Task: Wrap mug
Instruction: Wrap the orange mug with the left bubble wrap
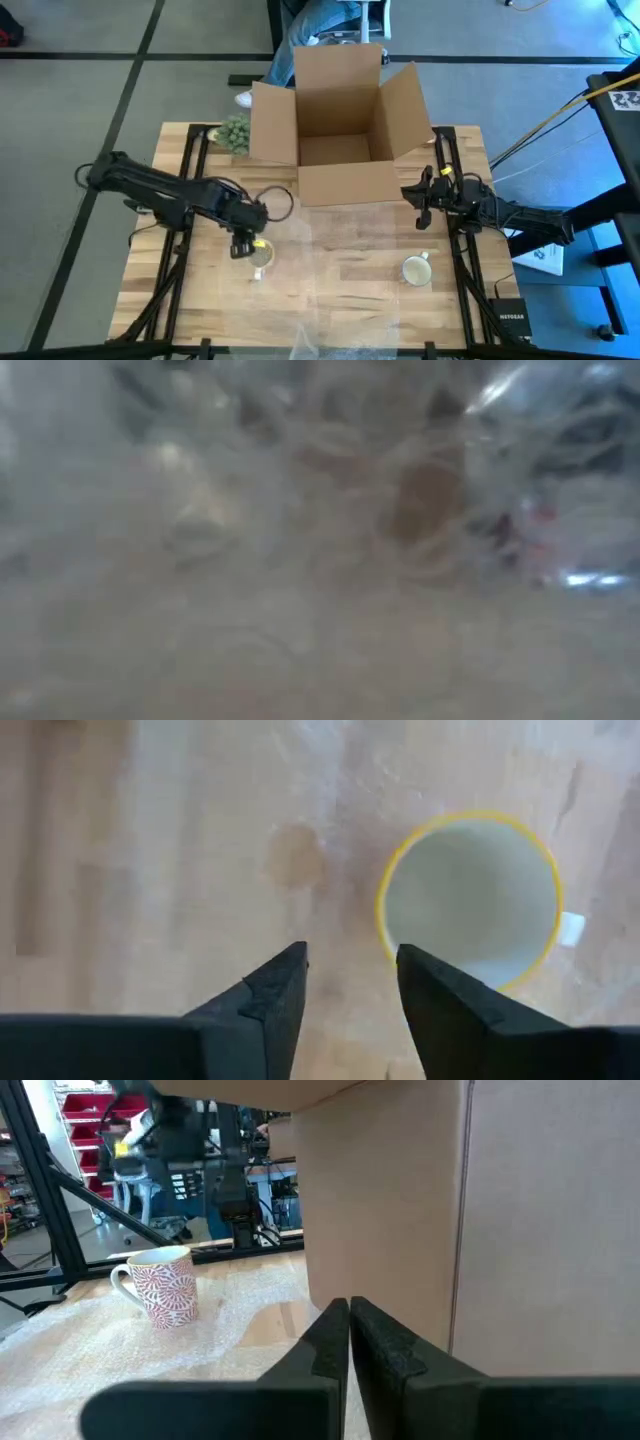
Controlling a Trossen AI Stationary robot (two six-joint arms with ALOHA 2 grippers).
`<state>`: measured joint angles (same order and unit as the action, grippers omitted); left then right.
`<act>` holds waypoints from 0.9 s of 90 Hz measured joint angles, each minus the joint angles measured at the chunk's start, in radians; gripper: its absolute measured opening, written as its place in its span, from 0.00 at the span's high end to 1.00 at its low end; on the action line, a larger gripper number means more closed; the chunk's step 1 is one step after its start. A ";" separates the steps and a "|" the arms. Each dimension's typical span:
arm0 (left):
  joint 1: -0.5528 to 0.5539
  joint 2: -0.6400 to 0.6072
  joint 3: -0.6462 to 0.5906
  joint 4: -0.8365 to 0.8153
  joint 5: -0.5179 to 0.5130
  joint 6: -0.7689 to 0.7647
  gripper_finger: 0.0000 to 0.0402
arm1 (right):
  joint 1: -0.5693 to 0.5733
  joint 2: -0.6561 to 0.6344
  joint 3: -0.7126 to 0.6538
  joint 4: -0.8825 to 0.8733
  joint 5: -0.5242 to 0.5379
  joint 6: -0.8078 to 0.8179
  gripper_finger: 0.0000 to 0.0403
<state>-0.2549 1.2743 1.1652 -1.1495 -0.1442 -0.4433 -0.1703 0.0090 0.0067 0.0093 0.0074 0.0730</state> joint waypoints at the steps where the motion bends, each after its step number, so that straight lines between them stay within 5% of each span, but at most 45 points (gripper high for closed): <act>1: -0.001 -0.011 0.000 0.001 -0.007 -0.005 0.65 | 0.000 0.000 0.000 0.000 0.000 0.000 1.00; 12: -0.022 -0.106 0.000 0.005 -0.046 -0.050 0.65 | 0.000 0.000 0.000 0.012 0.000 0.018 1.00; 26: -0.059 -0.201 -0.049 0.009 -0.103 -0.131 0.65 | 0.000 0.000 0.000 0.101 -0.009 0.303 1.00; 42: -0.079 -0.254 -0.155 0.016 -0.159 -0.251 0.65 | 0.000 0.000 0.000 0.258 0.047 0.454 1.00; 54: -0.079 -0.254 -0.248 0.086 -0.165 -0.306 0.65 | 0.030 0.026 0.039 0.356 -0.096 0.500 1.00; 65: -0.070 -0.251 -0.333 0.166 -0.166 -0.309 0.65 | 0.142 0.145 0.106 0.358 -0.045 0.498 1.00; 81: -0.039 -0.251 -0.414 0.195 -0.171 -0.358 0.65 | 0.354 0.481 0.274 0.354 0.116 0.328 1.00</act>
<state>-0.2940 1.0235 0.7510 -0.9544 -0.3151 -0.8012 0.1837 0.4901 0.2811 0.3633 0.1239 0.4007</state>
